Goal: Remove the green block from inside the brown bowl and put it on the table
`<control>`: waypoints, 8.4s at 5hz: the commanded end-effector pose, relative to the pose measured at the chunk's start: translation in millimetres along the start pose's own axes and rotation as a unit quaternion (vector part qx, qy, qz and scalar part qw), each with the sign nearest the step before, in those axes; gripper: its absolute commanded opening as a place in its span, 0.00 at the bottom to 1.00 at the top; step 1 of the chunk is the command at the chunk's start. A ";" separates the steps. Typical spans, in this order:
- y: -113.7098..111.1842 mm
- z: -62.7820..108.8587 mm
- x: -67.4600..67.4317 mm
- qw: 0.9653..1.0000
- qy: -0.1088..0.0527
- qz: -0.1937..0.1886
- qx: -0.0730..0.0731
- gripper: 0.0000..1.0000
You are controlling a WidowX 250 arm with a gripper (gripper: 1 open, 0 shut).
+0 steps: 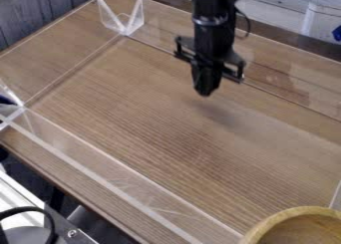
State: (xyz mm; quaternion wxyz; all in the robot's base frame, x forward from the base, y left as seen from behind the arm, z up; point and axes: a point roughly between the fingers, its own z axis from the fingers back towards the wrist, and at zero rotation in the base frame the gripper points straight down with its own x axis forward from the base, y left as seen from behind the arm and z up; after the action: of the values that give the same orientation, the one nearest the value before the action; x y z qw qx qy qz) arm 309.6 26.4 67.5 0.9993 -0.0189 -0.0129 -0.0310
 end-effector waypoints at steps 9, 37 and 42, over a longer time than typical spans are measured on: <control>117.5 -16.7 -41.2 0.994 0.013 0.102 0.032 0.00; 114.9 -38.3 -34.4 0.995 0.049 0.084 -0.013 0.00; 112.0 -24.1 -25.6 0.995 0.047 0.080 -0.028 0.00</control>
State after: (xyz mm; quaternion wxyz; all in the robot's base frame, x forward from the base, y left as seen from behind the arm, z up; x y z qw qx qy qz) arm 279.2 134.2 24.1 0.9949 -0.0583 0.0640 0.0515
